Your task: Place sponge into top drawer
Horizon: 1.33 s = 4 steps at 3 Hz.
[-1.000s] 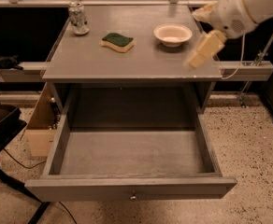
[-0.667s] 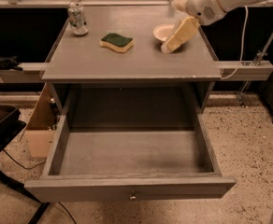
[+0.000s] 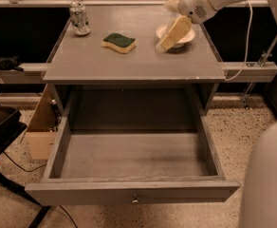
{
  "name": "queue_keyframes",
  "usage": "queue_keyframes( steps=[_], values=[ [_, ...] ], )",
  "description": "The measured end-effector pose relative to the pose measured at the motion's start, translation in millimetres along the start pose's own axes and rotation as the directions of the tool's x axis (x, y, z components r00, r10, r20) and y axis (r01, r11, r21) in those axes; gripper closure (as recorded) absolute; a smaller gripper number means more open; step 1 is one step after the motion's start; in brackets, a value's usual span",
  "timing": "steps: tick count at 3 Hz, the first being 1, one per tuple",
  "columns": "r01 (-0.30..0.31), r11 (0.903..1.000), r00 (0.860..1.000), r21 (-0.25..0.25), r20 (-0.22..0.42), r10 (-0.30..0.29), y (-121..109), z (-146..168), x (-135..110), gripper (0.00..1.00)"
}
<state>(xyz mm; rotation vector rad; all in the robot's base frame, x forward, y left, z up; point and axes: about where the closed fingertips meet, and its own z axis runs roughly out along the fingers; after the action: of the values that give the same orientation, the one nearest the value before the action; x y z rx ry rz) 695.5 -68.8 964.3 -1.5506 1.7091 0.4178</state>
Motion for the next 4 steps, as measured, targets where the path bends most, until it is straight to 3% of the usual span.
queue_keyframes(
  steps=[1, 2, 3, 4],
  values=[
    [-0.029, 0.9935, 0.997, -0.110, -0.076, 0.021, -12.9, 64.9, 10.8, 0.00],
    [-0.073, 0.9820, 0.985, -0.174, -0.166, 0.043, -23.0, 132.3, 17.3, 0.00],
    [-0.088, 0.9910, 0.972, -0.101, -0.226, 0.064, -46.3, 160.8, 6.8, 0.00],
    [-0.083, 0.9955, 0.967, -0.046, -0.245, 0.069, -58.3, 165.3, -1.8, 0.00]
  ],
)
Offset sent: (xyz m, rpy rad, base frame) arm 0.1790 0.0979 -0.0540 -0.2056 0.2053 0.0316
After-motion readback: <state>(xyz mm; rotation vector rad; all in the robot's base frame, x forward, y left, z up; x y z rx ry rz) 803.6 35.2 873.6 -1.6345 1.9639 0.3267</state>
